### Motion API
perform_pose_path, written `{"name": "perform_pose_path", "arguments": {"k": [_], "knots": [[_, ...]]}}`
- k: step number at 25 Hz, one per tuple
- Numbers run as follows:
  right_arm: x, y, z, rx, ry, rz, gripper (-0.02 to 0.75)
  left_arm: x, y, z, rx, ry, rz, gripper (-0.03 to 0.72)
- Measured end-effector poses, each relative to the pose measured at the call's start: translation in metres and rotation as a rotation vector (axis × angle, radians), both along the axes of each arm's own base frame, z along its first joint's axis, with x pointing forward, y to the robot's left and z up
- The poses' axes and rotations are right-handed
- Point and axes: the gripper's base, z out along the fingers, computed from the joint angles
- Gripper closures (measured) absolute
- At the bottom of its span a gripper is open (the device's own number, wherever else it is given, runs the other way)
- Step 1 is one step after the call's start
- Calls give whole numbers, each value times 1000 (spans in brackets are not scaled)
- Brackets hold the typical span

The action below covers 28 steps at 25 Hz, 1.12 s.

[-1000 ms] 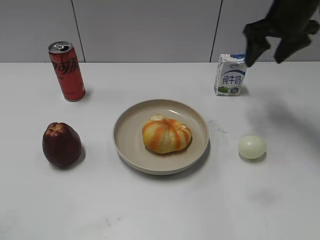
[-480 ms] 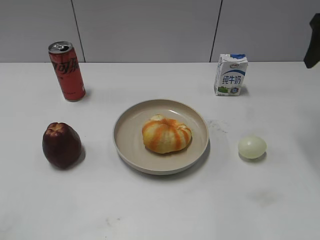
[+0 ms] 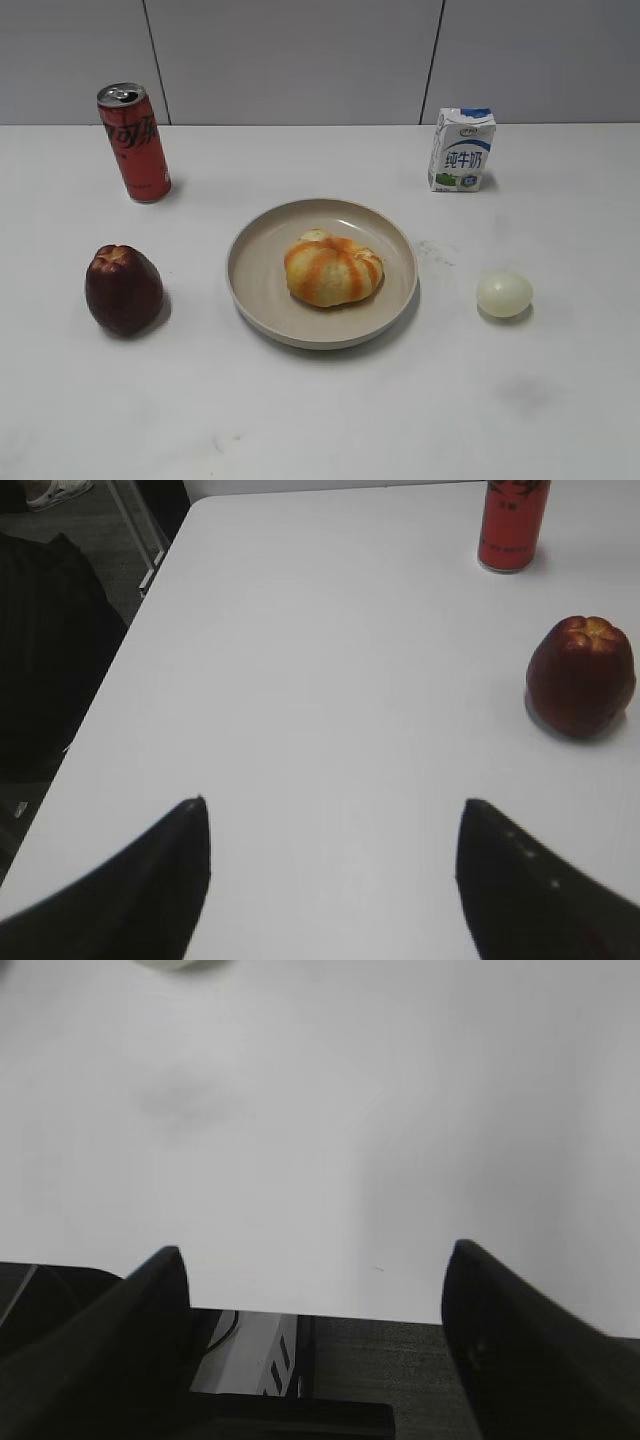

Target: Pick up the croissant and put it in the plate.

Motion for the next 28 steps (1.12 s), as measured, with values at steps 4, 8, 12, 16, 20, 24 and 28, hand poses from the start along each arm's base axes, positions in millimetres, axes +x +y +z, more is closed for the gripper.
{"name": "perform_pose_path", "arguments": {"k": [4,8,12,16,20,24,28], "knots": [[-40,-1,-14,0,-79,-10,147,0,0,0,0,0,0,104],[-75,-2,-27,0,-168,-17,147,0,0,0,0,0,0,104],[-105,-3,-33,2,-254,-17,147,0,0,0,0,0,0,104],[-127,-3,-23,8,-401,-17,148,0,0,0,0,0,0,104],[-152,-3,-13,12,-569,-17,148,0,0,0,0,0,0,104],[-175,-4,-8,16,-718,-16,148,0,0,0,0,0,0,104],[-193,-4,-6,20,-830,-16,148,0,0,0,0,0,0,104]]}}
